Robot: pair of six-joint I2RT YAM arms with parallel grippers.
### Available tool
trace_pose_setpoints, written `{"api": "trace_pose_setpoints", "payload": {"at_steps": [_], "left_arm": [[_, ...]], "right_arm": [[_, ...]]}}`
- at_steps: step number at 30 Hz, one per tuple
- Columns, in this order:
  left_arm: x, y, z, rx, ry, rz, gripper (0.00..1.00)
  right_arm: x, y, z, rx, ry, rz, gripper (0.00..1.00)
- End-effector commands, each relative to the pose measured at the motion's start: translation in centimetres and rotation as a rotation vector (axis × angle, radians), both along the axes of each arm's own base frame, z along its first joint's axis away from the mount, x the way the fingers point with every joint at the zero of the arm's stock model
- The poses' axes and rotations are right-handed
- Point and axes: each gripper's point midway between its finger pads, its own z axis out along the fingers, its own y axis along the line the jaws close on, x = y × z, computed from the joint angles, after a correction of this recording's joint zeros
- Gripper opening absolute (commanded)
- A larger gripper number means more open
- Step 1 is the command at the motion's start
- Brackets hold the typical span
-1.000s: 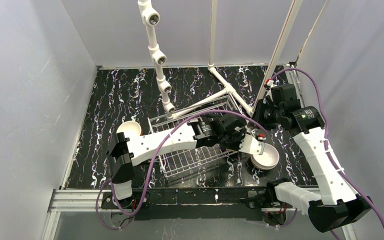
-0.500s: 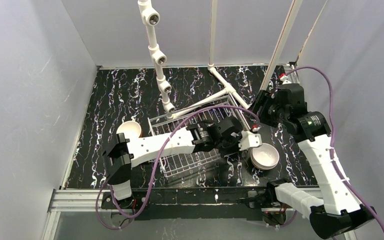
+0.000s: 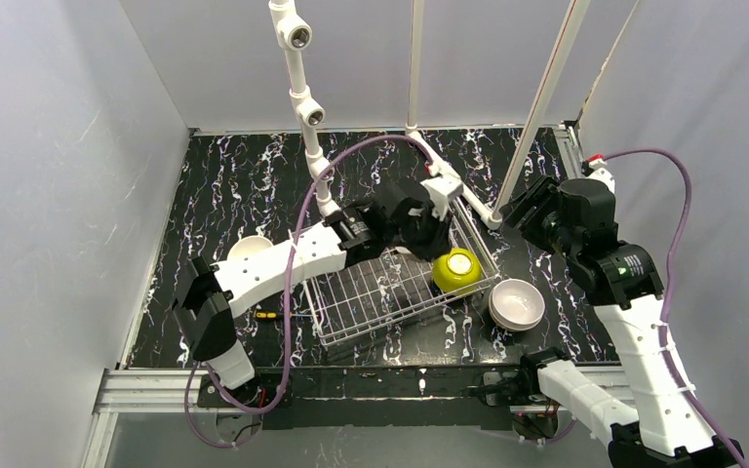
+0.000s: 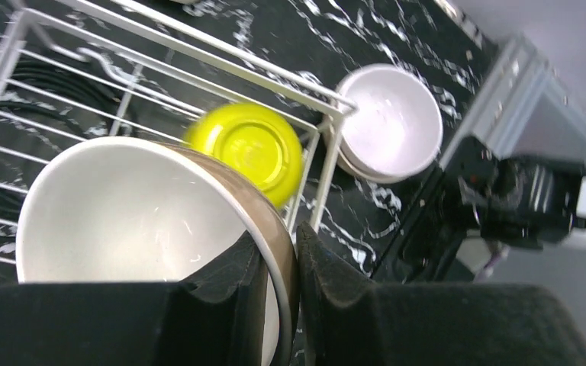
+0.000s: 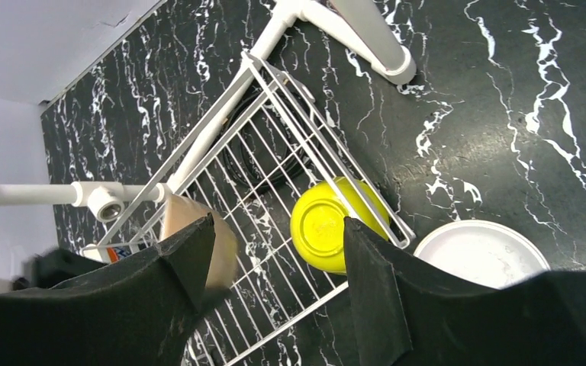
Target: Load the bowls into the dish rack
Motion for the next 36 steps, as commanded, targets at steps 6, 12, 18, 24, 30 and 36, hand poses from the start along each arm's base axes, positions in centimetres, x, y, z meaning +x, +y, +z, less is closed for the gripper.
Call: {"api": "trace_pose_setpoints", "payload": {"at_steps": [6,12,18,24,30,36], "left_arm": [[5.7,-1.5,8.0,-0.270,0.093,0.251,0.00],[7.8,-3.3,6.7,-0.327,0.297,0.305,0.00],[10.0,-3.6,4.9,-0.399,0.456,0.399,0.00],[11.2,-3.8,4.2,-0.448,0.564,0.433,0.00],[12.8,-4.0,3.4,-0.549,0.680,0.508,0.00],[14.7,-3.4,2.8,-0.627,0.692,0.623,0.00]], "right_arm": [[-0.7,-1.4,-2.0,-0.017,0.012,-0.068,0.71],[-1.3,-1.3,-3.1,-0.020,0.037,-0.056,0.71],[-1.5,0.0,-4.3,-0.047,0.051,0.064,0.53],[-2.0,1.8,-6.5,-0.103,0.089,0.251,0.47],[-2.1,2.0,-8.2,-0.145,0.136,0.308,0.50],[-2.0,2.1,-8.4,-0.144,0.130,0.318,0.51]]}}
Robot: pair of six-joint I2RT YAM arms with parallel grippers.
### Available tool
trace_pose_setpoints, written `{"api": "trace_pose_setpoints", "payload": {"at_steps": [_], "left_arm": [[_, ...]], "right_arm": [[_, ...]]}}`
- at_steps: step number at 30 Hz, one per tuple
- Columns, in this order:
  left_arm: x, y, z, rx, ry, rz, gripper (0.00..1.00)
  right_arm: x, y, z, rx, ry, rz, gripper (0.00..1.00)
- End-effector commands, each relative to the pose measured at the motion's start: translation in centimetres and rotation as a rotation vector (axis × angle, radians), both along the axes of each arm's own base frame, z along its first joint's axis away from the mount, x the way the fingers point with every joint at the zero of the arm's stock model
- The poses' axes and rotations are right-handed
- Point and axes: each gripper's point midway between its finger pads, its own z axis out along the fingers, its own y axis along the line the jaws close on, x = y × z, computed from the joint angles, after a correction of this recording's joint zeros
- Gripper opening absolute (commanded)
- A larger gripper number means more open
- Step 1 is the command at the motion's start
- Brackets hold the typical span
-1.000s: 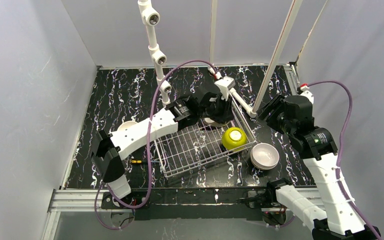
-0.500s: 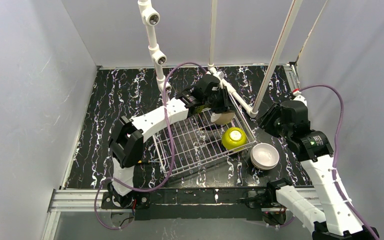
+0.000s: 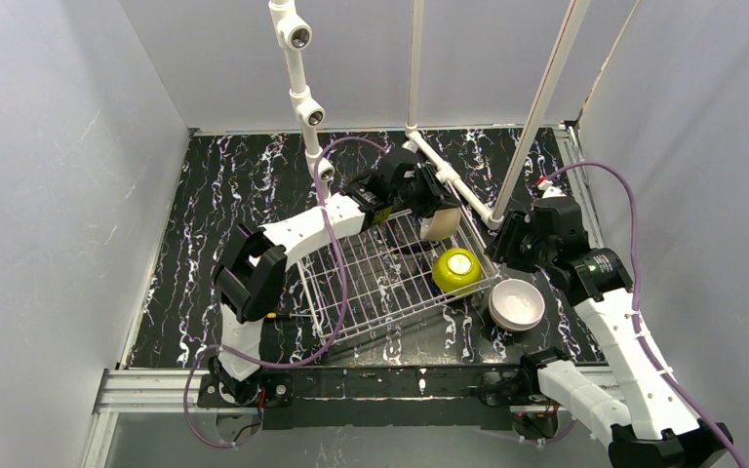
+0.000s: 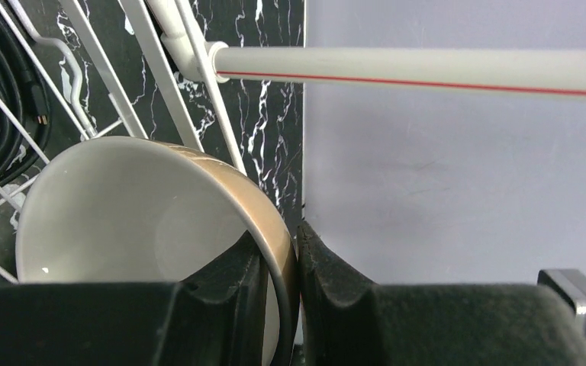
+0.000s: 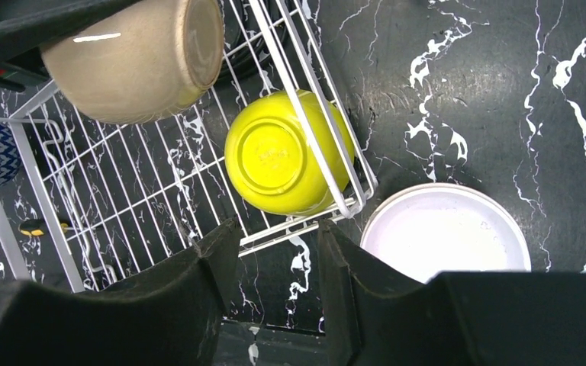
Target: Load the bowls into the dish rack
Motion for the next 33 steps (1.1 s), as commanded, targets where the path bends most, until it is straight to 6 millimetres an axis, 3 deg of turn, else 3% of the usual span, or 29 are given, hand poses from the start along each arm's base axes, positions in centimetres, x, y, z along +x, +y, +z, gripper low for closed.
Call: {"api": "trace_pose_setpoints", "payload": {"at_steps": [1,9,15,22,33], "left_arm": [[1.9,0.1,4.1,-0.151,-0.035,0.115,0.00],[3.3,1.2,2.3,-0.187,0.027,0.263,0.00],[3.9,1.0,2.1,-0.209,0.012,0.276,0.00],[4.1,0.6,0.3,-0.262,0.077,0.298,0.00],[3.8,1.7,-1.4,-0.288,0.095,0.344,0.02]], "right_arm": [[0.6,0.3,0.8,0.002,-0.057,0.035,0.51],[0.6,0.1,0.4,-0.010,-0.052,0.033,0.52],[0.6,0.0,0.3,-0.017,-0.052,0.030,0.53],[0.5,-0.3,0.2,-0.030,-0.053,0.025,0.53],[0.5,-0.8,0.2,-0.054,-0.056,0.014,0.54]]}}
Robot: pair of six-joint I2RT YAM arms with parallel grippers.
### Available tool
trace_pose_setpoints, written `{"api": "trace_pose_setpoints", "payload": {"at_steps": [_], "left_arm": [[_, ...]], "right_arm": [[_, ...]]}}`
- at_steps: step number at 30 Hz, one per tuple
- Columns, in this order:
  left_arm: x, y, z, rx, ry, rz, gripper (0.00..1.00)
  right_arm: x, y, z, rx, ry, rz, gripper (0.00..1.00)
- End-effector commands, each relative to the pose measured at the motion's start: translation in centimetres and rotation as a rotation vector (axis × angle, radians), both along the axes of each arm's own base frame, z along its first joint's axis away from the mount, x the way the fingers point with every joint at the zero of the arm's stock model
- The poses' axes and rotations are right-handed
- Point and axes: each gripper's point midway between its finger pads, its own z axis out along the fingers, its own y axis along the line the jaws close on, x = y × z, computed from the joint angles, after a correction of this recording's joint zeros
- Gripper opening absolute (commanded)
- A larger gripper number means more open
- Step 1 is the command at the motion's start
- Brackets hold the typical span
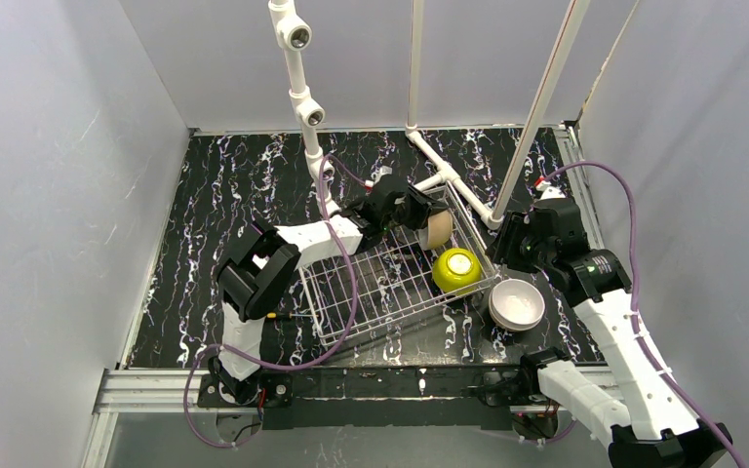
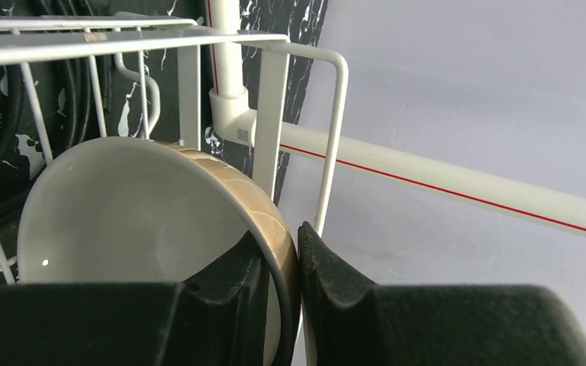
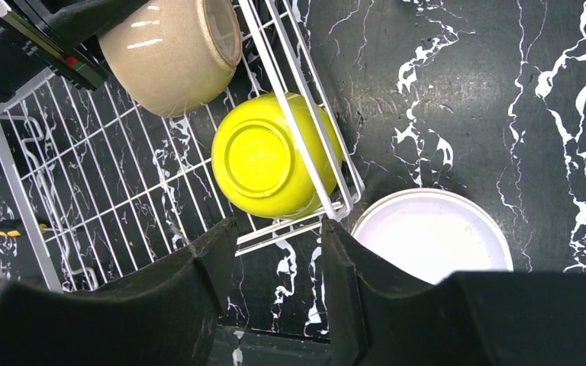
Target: Load the bowls into the dish rack
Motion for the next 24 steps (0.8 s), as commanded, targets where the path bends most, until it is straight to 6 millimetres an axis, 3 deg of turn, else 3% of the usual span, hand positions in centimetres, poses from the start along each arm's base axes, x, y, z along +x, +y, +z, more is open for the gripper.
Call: {"api": "trace_pose_setpoints", "payload": {"at_steps": [1,16,24], "left_arm": [[0.9,0.3,3.5,-0.115,-0.053,0.050,0.03],[-0.1,3.6,1.7,-0.076,-0.024,0.128,0.26],[-1.2,4.7,0.4,0.084,0.027,0.095,0.35]], "right_arm": [[0.4,-0.5,0.6,-0.018,-0.040,-0.008,0.54],[0.7,-0.9,0.4,-0.042,-0.039,-0.023,0.54],[0.8,-0.9,0.3,-0.044,-0.039,-0.027,0.54]]}}
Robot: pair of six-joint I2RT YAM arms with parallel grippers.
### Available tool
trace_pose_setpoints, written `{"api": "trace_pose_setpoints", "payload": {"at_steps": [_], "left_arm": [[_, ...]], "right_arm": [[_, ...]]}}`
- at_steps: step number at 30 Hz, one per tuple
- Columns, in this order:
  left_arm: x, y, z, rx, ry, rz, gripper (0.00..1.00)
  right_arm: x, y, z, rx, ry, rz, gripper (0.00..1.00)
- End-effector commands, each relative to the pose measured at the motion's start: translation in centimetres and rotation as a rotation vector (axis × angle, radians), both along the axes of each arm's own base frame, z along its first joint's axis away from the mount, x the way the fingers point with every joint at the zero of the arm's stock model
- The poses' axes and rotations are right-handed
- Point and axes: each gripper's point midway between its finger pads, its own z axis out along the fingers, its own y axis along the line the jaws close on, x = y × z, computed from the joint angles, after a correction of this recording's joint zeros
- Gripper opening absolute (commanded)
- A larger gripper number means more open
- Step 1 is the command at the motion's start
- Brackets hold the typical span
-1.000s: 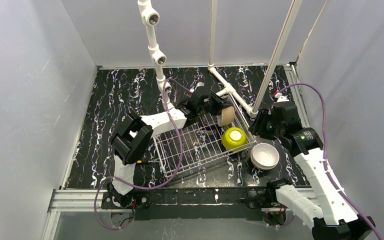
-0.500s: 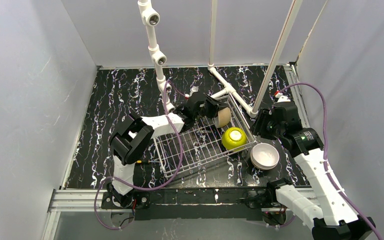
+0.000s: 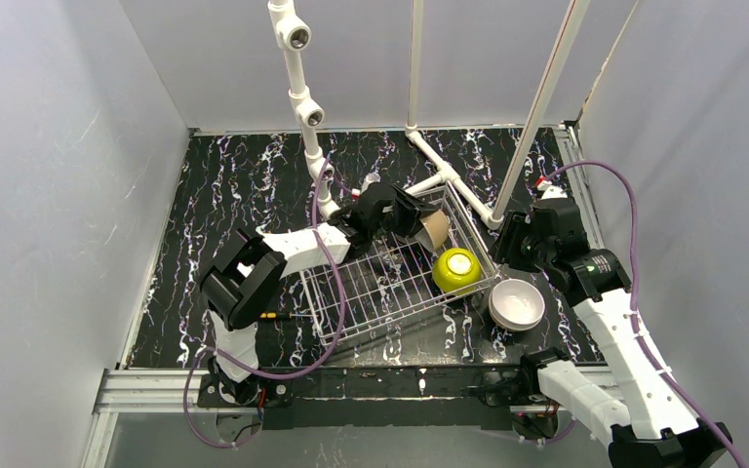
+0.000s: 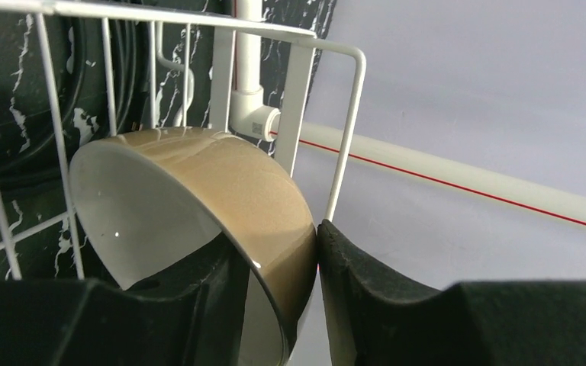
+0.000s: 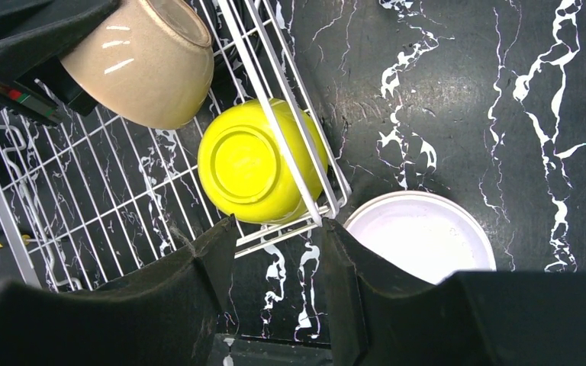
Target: Load the bowls into the dish rack
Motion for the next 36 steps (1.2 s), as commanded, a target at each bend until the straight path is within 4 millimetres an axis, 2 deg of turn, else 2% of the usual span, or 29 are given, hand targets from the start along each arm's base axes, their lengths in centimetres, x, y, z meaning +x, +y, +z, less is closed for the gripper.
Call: {"api": "trace_pose_setpoints", "payload": {"at_steps": [1,6,11,20,28,36], "left_arm": [[-0.6,2.1,0.6,0.134,0.031,0.012,0.36],[-1.6,3.6,-0.9,0.291,0.095,-0.007,0.43],[-2.4,4.4,-2.0,0.370,0.126,-0.034,0.47],[-2.9,6.9,-2.2,0.592,0.134,-0.082,0.63],[-4.5,9.2,-4.2,0.741,0.160,-0.151,0.68],[-5.3,11.1,-4.4,0.832,0.158,-0.173,0.69]], "right_arm": [[0.5,-0.3,0.5,-0.010,-0.030,-0.009,0.54],[0.5,-0.6,0.4,-0.020,-0.035,-0.020,0.54],[0.7,-0.6,0.4,-0.021,-0.038,-0.023,0.54],[1.0,-0.5,0.0,-0.026,-0.029,-0.021,0.55],[1.5,-0.7,0.2,-0.041,-0.038,-0.032,0.55],[1.7,-0.9,0.1,-0.048,-0.044,-0.043,0.55]]}}
